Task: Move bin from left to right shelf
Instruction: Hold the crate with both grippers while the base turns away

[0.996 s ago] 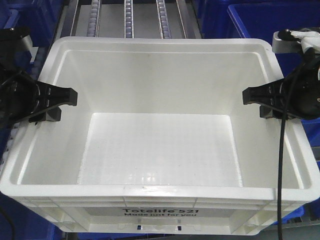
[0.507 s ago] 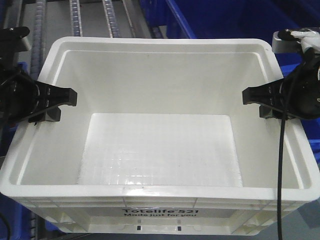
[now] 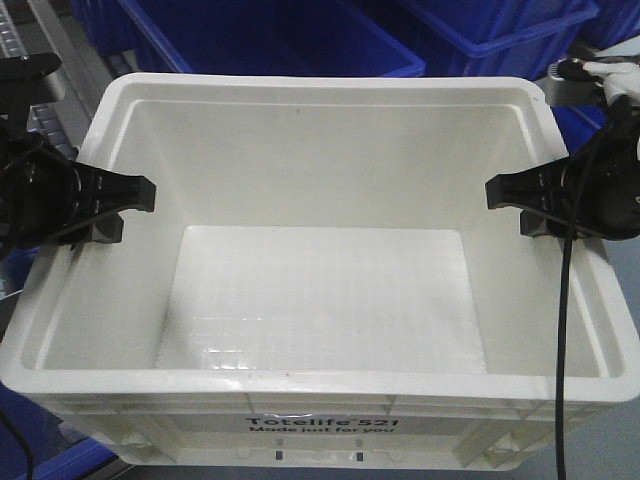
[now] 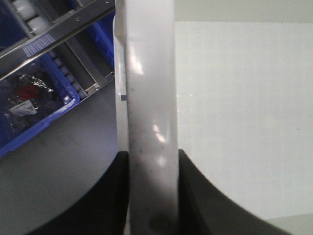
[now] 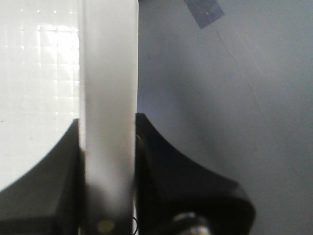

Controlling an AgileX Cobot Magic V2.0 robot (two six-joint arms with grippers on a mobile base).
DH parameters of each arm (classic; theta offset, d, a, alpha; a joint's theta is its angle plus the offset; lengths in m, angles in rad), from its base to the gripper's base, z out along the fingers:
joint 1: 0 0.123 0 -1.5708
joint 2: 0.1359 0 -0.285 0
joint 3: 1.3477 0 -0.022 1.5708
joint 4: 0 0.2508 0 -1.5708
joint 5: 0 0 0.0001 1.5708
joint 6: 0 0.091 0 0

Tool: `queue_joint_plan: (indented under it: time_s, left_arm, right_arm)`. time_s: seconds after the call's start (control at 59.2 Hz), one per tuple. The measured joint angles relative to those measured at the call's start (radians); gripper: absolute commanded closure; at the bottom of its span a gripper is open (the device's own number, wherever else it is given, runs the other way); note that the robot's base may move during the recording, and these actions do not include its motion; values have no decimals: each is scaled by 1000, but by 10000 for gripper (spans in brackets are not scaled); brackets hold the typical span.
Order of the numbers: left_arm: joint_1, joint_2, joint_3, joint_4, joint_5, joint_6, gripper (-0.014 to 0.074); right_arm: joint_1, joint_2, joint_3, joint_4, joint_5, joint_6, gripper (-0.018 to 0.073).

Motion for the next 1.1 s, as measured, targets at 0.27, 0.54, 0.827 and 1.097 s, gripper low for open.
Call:
queue_joint_plan:
  time_s: [0.27,0.54,0.827,1.097]
  left_arm:
    - [0,0,0,0,1,0,603]
    - [0,0,0,1,2,0,603]
    - [0,0,0,0,-1,0,603]
    - [0,0,0,-6,0,0,603]
  right_arm:
    - [0,0,0,0,0,0,559]
    - [0,0,0,1,-1,0,559]
    - [0,0,0,0,0,0,559]
    - [0,-3,0,-1,10,0,559]
